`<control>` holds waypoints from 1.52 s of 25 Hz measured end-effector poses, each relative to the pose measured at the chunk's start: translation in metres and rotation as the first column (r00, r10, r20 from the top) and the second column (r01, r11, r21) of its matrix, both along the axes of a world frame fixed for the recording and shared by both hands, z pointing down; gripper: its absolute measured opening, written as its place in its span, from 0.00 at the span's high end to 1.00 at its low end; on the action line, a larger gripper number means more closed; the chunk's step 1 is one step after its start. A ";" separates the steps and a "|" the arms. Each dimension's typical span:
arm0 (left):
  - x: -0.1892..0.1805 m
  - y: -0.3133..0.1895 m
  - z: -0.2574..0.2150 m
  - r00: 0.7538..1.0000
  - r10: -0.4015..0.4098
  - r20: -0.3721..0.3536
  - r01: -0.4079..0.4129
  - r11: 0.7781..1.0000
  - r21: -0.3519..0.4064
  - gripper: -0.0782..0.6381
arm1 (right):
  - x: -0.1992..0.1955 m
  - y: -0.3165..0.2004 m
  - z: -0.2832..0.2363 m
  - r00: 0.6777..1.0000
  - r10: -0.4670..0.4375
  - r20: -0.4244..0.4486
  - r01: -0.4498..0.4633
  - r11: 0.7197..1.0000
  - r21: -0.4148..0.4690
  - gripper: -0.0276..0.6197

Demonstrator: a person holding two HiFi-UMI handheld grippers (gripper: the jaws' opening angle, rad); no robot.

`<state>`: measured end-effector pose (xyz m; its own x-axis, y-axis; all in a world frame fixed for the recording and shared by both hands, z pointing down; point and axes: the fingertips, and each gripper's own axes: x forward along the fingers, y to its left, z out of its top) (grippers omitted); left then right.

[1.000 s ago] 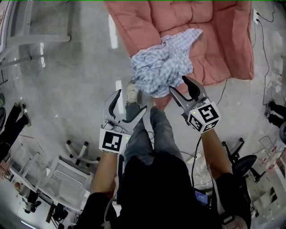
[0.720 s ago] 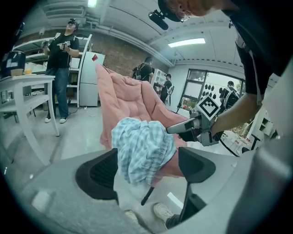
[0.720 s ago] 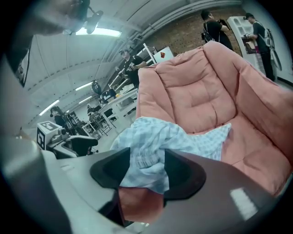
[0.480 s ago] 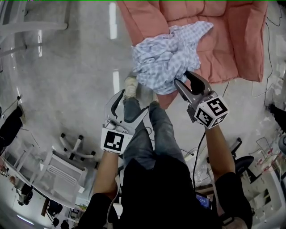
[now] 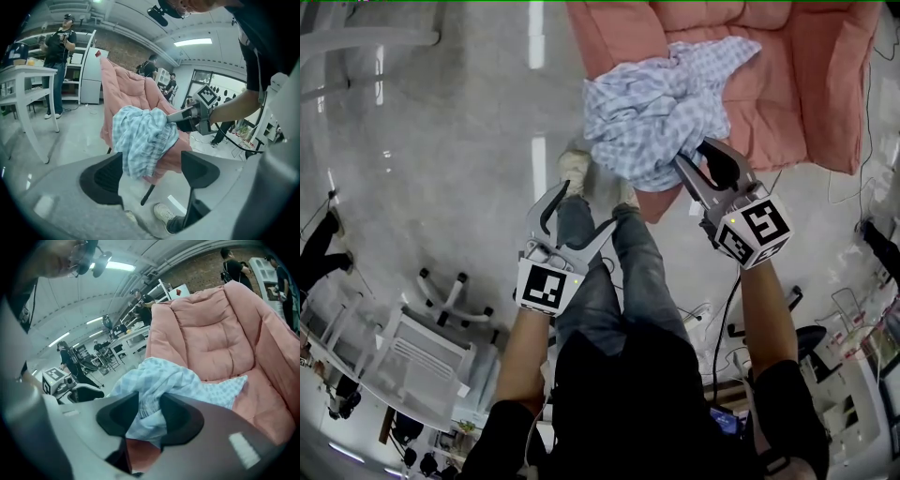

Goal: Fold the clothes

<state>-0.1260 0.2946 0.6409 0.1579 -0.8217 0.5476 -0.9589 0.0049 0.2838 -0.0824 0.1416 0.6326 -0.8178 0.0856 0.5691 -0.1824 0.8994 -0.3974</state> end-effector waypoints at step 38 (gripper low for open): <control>0.051 -0.039 0.040 0.964 0.256 0.064 -0.250 0.964 -0.090 0.64 | -0.009 -0.041 -0.119 0.973 0.227 0.046 -0.209 0.948 -0.241 0.87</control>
<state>-0.0746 0.2553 0.6807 0.3112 -0.7133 0.6280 -0.9502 -0.2210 0.2199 -0.0911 0.1001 0.5132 -0.8693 0.0238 0.4937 -0.3269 0.7216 -0.6103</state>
